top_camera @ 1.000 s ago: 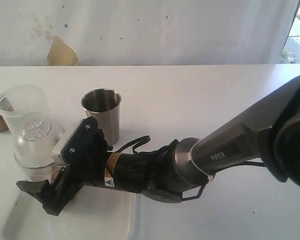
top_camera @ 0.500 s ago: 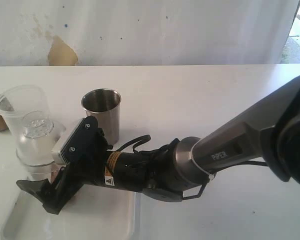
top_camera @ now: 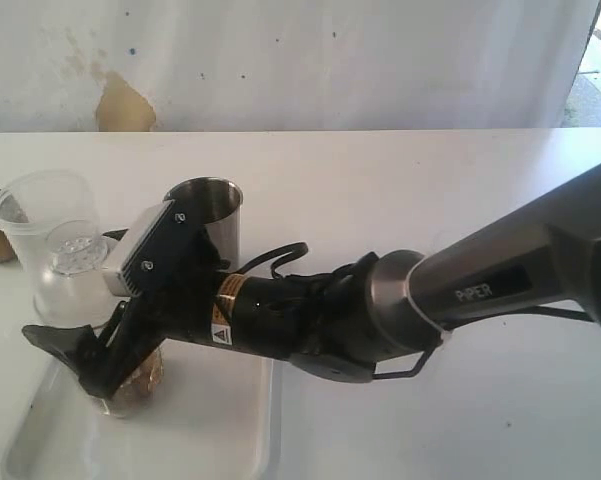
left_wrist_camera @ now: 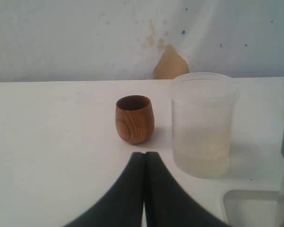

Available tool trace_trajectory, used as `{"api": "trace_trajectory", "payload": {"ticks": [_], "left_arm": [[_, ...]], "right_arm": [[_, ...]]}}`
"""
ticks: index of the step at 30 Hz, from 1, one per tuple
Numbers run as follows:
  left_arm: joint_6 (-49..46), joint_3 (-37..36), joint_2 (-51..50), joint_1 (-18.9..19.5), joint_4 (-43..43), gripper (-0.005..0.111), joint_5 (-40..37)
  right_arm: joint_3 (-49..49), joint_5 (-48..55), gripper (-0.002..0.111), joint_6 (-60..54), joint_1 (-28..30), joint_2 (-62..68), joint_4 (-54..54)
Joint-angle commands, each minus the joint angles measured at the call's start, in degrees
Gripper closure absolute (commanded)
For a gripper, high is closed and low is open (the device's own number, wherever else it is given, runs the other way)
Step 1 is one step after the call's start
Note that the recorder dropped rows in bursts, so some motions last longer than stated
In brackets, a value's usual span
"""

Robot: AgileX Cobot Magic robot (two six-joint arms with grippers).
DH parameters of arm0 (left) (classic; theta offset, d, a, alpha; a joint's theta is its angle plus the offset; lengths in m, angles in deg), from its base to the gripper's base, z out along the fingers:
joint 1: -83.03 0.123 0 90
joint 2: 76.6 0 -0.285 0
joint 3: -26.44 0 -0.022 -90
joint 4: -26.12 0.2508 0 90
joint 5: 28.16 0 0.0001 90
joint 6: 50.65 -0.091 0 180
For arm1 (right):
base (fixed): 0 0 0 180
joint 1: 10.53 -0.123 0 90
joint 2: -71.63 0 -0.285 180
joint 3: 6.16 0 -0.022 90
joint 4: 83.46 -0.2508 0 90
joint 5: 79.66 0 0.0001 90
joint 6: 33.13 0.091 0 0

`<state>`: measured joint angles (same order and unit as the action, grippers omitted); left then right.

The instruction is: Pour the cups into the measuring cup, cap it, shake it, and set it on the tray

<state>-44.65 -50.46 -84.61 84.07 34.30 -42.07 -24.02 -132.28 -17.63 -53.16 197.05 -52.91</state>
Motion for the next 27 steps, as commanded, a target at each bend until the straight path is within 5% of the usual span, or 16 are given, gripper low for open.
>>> {"api": "trace_trajectory", "payload": {"ticks": [1,15,21,24,27], "left_arm": [[0.08,-0.32,0.23,-0.17,0.2,0.107,0.3],[0.08,-0.32,0.23,-0.17,0.2,0.107,0.3],[0.08,-0.32,0.23,-0.17,0.2,0.107,0.3],[0.08,-0.32,0.23,-0.17,0.2,0.107,0.3],[0.08,-0.32,0.23,-0.17,0.2,0.107,0.3]], "right_arm": [[0.23,-0.66,0.003,-0.26,0.38,-1.59,0.04],[0.23,-0.43,0.003,-0.47,0.38,-11.55,1.67],[0.23,7.85,0.007,2.54,0.38,-17.49,-5.12],[0.23,13.51,0.021,2.28,0.38,-21.33,-8.07],[0.23,18.63,0.053,2.28,0.38,-25.58,-7.37]]}}
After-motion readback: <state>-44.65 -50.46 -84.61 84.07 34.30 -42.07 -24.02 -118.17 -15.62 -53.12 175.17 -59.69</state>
